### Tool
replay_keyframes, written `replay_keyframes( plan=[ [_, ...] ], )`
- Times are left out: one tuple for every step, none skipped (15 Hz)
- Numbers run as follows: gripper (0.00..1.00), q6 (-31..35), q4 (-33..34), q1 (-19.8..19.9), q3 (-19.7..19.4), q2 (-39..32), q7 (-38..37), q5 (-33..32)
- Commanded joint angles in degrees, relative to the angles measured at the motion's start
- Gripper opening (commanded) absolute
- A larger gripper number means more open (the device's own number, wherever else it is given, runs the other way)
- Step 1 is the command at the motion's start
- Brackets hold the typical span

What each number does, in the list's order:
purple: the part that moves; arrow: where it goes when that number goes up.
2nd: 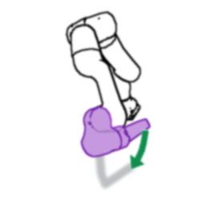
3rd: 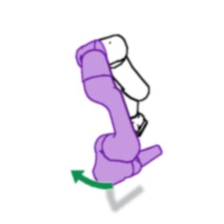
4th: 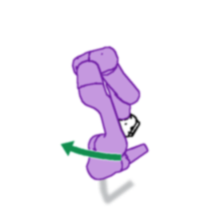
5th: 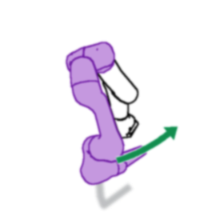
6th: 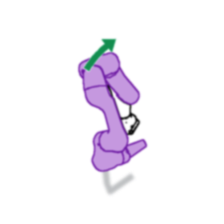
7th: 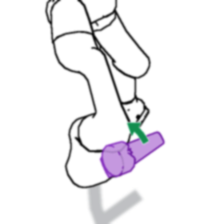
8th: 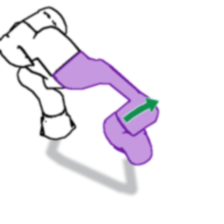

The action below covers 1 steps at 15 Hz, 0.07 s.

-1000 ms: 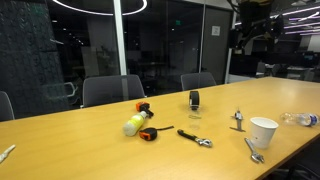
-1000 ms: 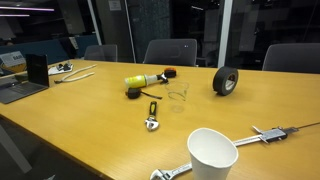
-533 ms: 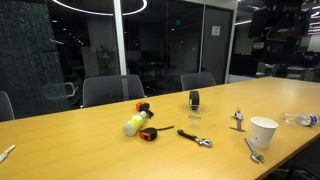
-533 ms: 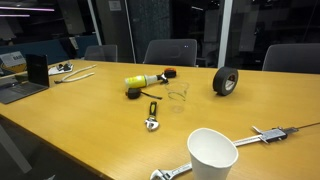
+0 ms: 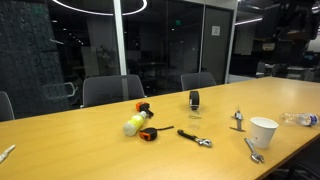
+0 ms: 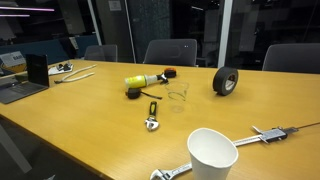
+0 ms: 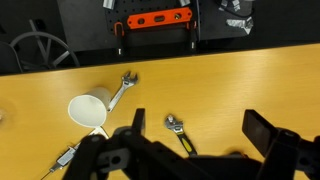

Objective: Put the white cup upright on the table

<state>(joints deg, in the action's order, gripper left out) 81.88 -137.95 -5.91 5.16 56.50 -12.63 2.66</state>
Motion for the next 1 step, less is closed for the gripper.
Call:
replay_keyframes(
  plan=[
    [1.00, -0.2, 0.2, 1.9, 0.9, 0.0, 1.2, 0.8]
  ],
)
